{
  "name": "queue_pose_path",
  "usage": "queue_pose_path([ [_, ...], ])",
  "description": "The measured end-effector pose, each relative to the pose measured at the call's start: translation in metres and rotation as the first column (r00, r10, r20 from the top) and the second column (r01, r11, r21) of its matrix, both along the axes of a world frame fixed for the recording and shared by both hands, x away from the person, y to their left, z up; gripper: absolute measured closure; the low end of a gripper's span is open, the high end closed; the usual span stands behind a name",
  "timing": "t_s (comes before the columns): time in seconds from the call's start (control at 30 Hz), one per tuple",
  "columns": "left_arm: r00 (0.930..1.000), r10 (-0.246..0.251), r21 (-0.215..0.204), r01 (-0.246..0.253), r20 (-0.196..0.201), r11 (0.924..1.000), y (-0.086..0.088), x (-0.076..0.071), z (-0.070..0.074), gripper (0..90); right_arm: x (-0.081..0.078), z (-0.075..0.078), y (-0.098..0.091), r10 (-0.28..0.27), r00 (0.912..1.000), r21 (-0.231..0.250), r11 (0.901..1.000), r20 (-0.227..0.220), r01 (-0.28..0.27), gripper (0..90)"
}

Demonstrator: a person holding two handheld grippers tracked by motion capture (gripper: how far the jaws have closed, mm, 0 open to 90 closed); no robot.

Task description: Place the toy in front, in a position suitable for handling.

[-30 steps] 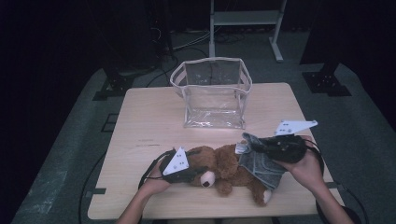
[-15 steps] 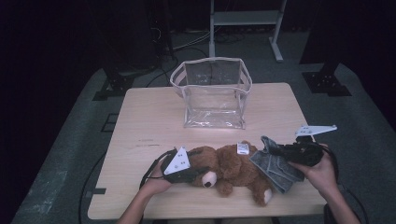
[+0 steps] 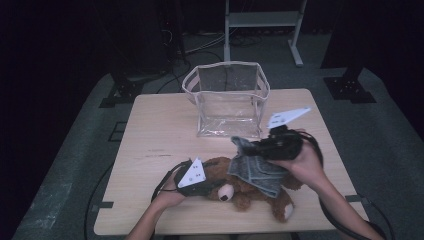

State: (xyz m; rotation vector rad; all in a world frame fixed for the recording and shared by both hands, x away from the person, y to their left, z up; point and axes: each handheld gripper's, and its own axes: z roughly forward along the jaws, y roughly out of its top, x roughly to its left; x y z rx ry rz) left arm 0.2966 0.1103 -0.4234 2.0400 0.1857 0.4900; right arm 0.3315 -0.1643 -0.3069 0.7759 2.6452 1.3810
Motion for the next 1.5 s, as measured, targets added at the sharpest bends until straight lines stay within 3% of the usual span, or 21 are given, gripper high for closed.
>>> queue_pose_path([
  [0.1, 1.0, 0.0, 0.003, 0.0, 0.006, 1.0, 0.0, -0.001, 0.0, 45.9, 0.011, -0.021, 0.02, 0.013, 0.9988, -0.051, 0.9986, -0.046, -0.016, 77.3],
  [0.2, 1.0, 0.001, 0.003, -0.001, 0.008, 1.0, 0.001, -0.001, 0.0, 45.7, 0.011, -0.044, 0.026, 0.002, 0.9984, -0.096, 0.9954, -0.056, -0.008, 77.4],
  [0.33, 1.0, 0.0, -0.006, 0.0, 0.004, 1.0, -0.001, -0.002, 0.0, 44.3, 0.002, -0.062, 0.021, -0.008, 0.9998, -0.117, 0.9932, -0.016, 0.006, 77.7],
  [0.57, 0.9997, 0.006, -0.025, -0.006, -0.026, 0.9997, 0.001, -0.002, 0.0, 41.7, -0.013, -0.067, -0.013, -0.064, 0.998, -0.059, 0.9963, -0.003, 0.063, 77.7],
  [0.67, 0.9995, 0.007, -0.036, -0.008, -0.031, 0.9993, 0.001, -0.002, -0.001, 42.9, -0.018, -0.064, -0.026, -0.081, 0.9967, -0.094, 0.9923, -0.003, 0.081, 77.7],
  [0.77, 0.9995, 0.012, -0.032, -0.012, -0.029, 0.9994, 0.0, -0.001, 0.0, 43.3, -0.019, -0.048, -0.035, -0.081, 0.9967, -0.12, 0.9895, 0.003, 0.08, 77.6],
  [0.9, 0.9996, 0.009, -0.033, -0.01, -0.027, 0.9994, -0.001, -0.001, 0.0, 43.5, -0.019, -0.017, -0.026, -0.031, 0.999, -0.086, 0.9957, 0.031, 0.034, 77.4],
  [1.0, 0.9994, 0.001, -0.042, -0.002, -0.035, 0.9991, -0.002, -0.001, -0.001, 43.3, -0.014, -0.009, -0.004, 0.013, 0.9989, -0.056, 0.9984, 0.044, -0.011, 77.3],
  [1.07, 0.9994, -0.008, -0.047, 0.006, -0.033, 0.9989, -0.003, -0.001, -0.001, 43.1, -0.007, -0.016, 0.013, 0.032, 0.999, -0.051, 0.9982, 0.032, -0.031, 77.3],
  [1.2, 0.9993, -0.012, -0.042, 0.011, -0.035, 0.9991, -0.001, 0.0, -0.002, 43.0, 0.007, -0.044, 0.033, 0.04, 0.9992, -0.071, 0.9967, 0.005, -0.04, 77.4],
  [1.23, 0.999, -0.011, -0.062, 0.008, -0.042, 0.998, -0.001, 0.0, -0.003, 42.8, 0.008, -0.051, 0.034, 0.038, 0.9993, -0.081, 0.996, 0.004, -0.038, 77.5],
  [1.27, 0.999, -0.012, -0.056, 0.01, -0.043, 0.9984, 0.0, 0.001, -0.003, 42.1, 0.009, -0.058, 0.033, 0.032, 0.9995, -0.1, 0.9945, 0.009, -0.031, 77.6],
  [1.33, 0.9985, -0.013, -0.053, 0.01, -0.054, 0.9985, 0.001, 0.002, -0.001, 38.6, 0.007, -0.069, 0.027, 0.025, 0.9996, -0.086, 0.996, -0.01, -0.025, 77.8],
  [1.43, 0.9975, -0.009, -0.049, 0.006, -0.07, 0.9988, 0.002, 0.002, 0.001, 32.1, -0.001, -0.074, 0.016, 0.009, 0.9999, -0.076, 0.9971, -0.01, -0.01, 78.2],
  [1.5, 0.994, 0.008, -0.052, -0.014, -0.109, 0.9986, 0.003, 0.004, 0.001, 24.9, -0.005, -0.075, 0.011, 0.006, 1.0, -0.073, 0.9973, -0.004, -0.006, 78.2],
])
